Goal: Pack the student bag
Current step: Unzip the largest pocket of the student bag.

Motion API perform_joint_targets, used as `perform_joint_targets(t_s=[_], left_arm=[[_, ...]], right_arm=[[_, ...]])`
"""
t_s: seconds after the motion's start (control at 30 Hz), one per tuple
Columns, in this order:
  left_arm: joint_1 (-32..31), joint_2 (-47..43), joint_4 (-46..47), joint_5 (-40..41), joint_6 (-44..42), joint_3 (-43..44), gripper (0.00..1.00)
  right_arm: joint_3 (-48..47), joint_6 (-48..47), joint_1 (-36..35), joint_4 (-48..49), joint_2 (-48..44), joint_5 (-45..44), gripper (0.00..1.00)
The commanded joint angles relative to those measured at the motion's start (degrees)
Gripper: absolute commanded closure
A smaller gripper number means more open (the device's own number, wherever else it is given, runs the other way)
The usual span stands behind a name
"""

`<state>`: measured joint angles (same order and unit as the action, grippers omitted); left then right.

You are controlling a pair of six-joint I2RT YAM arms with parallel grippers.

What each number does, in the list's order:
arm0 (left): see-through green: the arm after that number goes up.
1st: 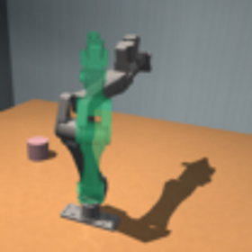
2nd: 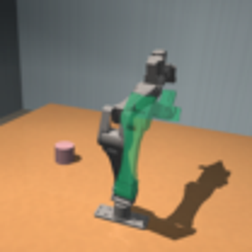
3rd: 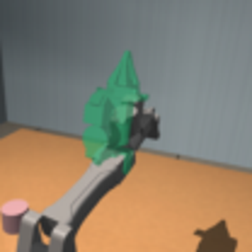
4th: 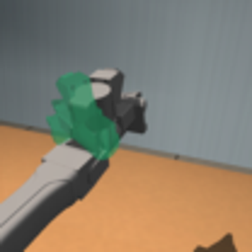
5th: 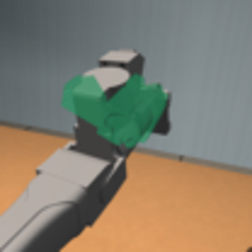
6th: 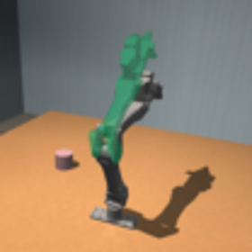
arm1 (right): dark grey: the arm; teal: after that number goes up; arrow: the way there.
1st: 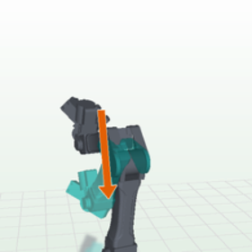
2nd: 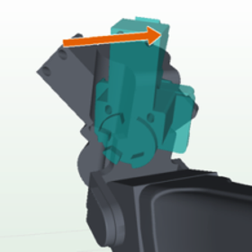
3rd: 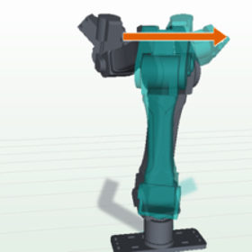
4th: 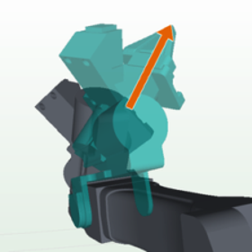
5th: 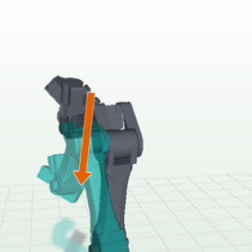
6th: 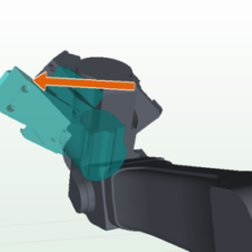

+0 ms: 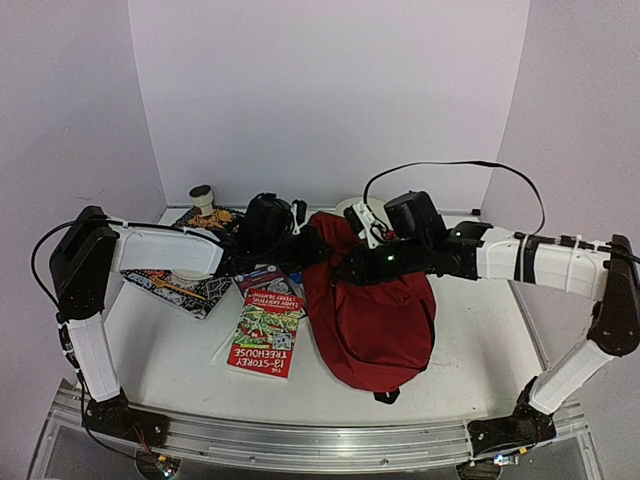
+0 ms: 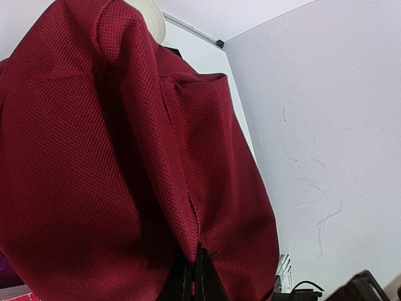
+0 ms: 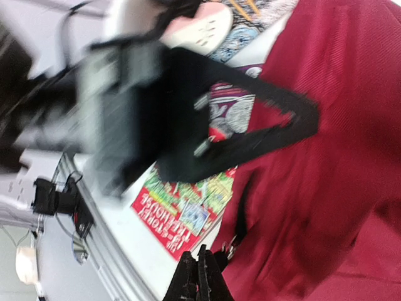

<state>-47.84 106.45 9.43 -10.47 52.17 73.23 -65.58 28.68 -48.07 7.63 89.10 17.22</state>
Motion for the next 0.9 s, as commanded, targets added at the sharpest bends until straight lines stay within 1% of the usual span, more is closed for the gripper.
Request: perform_joint_targets(t_s=[0.0, 0.3, 0.57, 0.67, 0.77, 0.83, 0.87], left_arm=[[2.34, 0.05, 3.47, 0.49, -2.59, 5.87, 1.00], [4.30, 7.13, -5.71, 0.91, -8.99, 18.61, 1.00], [6.42, 11.54, -12.11, 0.80, -13.58, 25.17, 1.00], [6.68, 14.01, -14.93, 1.09, -15.74, 28.02, 1.00], [6.71, 15.70, -15.49, -0.26, -16.24, 29.25, 1.00], [6.71, 15.70, -15.49, -1.51, -15.97, 29.22, 0.96], [6.66, 15.23, -15.49, -1.91, -15.75, 28.72, 0.91]], right_arm=[[2.02, -3.67, -1.84, -1.47, -6.02, 3.13, 1.00], [5.79, -6.31, -6.13, -4.56, -10.41, 6.59, 1.00], [10.93, -5.93, -7.16, -5.71, -14.79, 5.73, 1.00], [11.38, -6.00, -7.51, -6.03, -15.31, 6.02, 1.00], [10.43, -6.45, -7.87, -5.50, -14.09, 5.79, 1.00], [9.80, -6.80, -8.12, -4.10, -12.82, 5.85, 1.00], [9.62, -6.91, -8.12, -2.91, -12.15, 5.58, 1.00]])
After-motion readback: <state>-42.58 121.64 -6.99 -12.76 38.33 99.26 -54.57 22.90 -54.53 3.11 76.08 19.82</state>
